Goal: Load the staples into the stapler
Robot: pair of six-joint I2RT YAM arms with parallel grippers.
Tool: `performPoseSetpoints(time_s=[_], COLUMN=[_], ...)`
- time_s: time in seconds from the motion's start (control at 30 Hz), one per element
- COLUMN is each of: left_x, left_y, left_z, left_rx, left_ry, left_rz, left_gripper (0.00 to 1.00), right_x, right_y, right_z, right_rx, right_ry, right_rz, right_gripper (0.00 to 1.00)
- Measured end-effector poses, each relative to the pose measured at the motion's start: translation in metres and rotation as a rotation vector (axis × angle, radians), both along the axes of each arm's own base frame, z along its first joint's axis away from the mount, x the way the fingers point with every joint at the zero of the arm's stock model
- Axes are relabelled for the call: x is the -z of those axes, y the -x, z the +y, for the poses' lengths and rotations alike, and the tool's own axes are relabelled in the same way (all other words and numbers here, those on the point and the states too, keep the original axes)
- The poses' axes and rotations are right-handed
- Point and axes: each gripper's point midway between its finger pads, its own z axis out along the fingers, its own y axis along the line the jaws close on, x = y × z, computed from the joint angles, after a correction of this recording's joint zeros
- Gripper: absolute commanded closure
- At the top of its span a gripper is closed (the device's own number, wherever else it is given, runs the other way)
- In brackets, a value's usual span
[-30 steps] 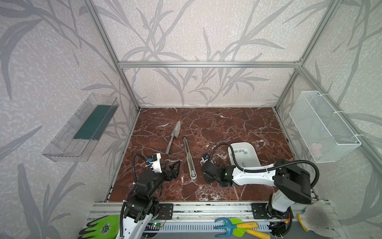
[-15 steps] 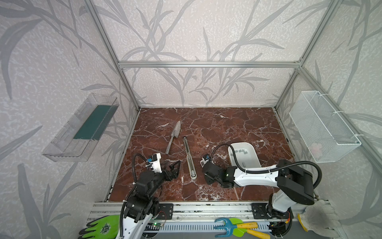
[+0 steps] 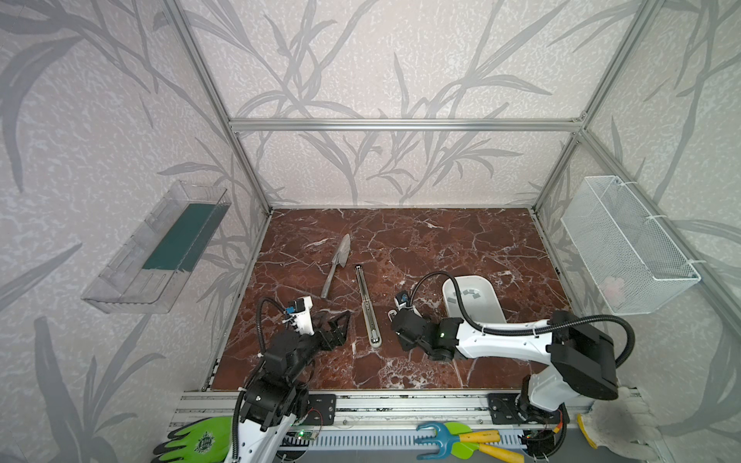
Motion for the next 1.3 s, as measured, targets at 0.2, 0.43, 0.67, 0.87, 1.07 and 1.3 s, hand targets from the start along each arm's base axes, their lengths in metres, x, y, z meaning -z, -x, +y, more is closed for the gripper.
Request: performPoseSetpoints(time_s=[0.2, 0.43, 0.67, 0.87, 1.07, 1.3], left_x=[0.0, 0.0, 0.003, 0.012, 0.03, 0.035], left_y=[0.0, 0.0, -0.005, -0.016, -0.029, -0.04], left_z=[0.0, 0.001, 0.013, 0.028, 0.054, 0.077], left_rx=[-0.001, -0.004, -0.078, -0.179, -0.332, -0.453], left_ry=[0.0, -0.001, -0.023, -0.055, -0.139, -0.254], left_rz=[0.0, 0.0, 0.003, 0.009, 0.05, 0.058], left_gripper=[0.01, 0.01, 0.01, 0.01, 0.01, 0.01], right_x=[-0.077, -0.08, -0.02, 0.0, 0.009, 0.02], right_y=[-0.012, -0.047, -0.045, -0.056, -0.084, -0.115], right_z=[-0.045, -0.175, -0.239, -0.24, -0.215, -0.207], right_rx=[0.128, 0.521, 0.701, 0.704, 0.661, 0.692], right_ry=[-0.073, -0.125, -0.083, -0.091, -0.138, -0.213], right_rz=[-0.16, -0.167, 0.019, 0.12, 0.174, 0.182], right_gripper=[0.69, 0.71, 0.71, 0.69, 0.69, 0.68])
